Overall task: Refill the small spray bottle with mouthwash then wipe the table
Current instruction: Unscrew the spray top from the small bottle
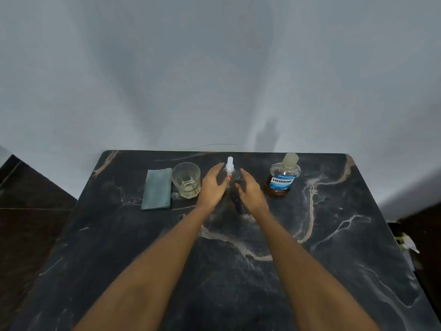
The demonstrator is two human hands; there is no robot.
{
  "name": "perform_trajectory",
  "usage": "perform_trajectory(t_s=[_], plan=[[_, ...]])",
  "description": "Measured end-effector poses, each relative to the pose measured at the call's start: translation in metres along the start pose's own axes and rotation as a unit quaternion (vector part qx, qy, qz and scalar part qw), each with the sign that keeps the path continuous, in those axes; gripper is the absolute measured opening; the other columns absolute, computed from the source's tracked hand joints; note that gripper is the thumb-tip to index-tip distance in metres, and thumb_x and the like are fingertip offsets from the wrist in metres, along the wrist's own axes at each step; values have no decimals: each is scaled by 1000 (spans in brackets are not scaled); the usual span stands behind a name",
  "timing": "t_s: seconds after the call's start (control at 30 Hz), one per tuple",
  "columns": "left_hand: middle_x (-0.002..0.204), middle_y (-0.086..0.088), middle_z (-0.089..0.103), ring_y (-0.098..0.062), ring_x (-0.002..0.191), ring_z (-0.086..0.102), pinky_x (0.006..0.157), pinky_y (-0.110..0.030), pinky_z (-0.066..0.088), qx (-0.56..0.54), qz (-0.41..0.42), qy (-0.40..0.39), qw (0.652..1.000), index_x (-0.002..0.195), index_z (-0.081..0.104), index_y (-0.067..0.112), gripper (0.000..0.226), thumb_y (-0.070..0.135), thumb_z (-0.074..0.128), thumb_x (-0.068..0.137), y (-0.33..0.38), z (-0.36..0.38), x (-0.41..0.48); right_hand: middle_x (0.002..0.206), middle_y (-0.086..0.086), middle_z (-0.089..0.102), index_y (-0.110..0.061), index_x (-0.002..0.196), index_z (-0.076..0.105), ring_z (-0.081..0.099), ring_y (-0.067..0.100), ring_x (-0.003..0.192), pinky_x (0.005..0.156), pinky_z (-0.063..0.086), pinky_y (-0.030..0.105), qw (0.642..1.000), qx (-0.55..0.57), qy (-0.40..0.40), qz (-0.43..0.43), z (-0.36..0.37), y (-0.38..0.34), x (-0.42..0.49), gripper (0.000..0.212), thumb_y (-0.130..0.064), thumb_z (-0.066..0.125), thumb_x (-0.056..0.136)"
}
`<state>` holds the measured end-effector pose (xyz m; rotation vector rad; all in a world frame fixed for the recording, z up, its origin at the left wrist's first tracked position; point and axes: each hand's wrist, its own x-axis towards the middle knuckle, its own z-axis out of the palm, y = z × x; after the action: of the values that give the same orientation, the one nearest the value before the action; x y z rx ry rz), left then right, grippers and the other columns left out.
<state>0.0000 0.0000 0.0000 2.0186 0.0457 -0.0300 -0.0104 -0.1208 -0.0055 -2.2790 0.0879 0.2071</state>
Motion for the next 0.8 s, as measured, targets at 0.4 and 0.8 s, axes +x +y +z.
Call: perform_trajectory(t_s=[0.4, 0.8], plan=[[109, -9, 66, -17, 100, 61, 89, -32, 50, -42, -3, 4, 999, 110, 62, 11, 35, 11, 71, 76, -11, -1, 23, 124, 15, 56, -7, 123, 50, 55, 27, 114, 98, 47, 42, 994, 112, 5, 8, 2, -13, 22, 40, -3, 60, 84], [105, -6, 66, -15, 98, 63, 89, -26, 50, -78, 7, -49, 996, 106, 63, 10, 36, 4, 73, 72, -13, -17, -54, 118, 11, 62, -9, 120, 55, 59, 22, 106, 95, 49, 37, 995, 98, 34, -13, 15, 3, -56, 43, -8, 68, 79]])
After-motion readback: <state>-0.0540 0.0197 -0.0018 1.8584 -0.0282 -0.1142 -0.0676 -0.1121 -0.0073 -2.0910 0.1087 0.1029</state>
